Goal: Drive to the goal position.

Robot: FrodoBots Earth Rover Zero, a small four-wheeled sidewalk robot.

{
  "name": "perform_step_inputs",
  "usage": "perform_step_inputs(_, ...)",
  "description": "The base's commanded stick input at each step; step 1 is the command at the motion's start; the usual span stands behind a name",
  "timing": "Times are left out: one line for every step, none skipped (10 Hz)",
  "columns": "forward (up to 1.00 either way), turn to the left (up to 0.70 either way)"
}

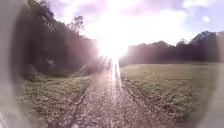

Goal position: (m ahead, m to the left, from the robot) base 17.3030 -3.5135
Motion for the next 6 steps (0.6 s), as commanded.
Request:
perform_step_inputs(0.85,0.00)
perform_step_inputs(0.85,0.00)
perform_step_inputs(0.85,0.01)
perform_step_inputs(0.85,0.04)
perform_step_inputs(0.85,0.34)
perform_step_inputs(0.85,0.32)
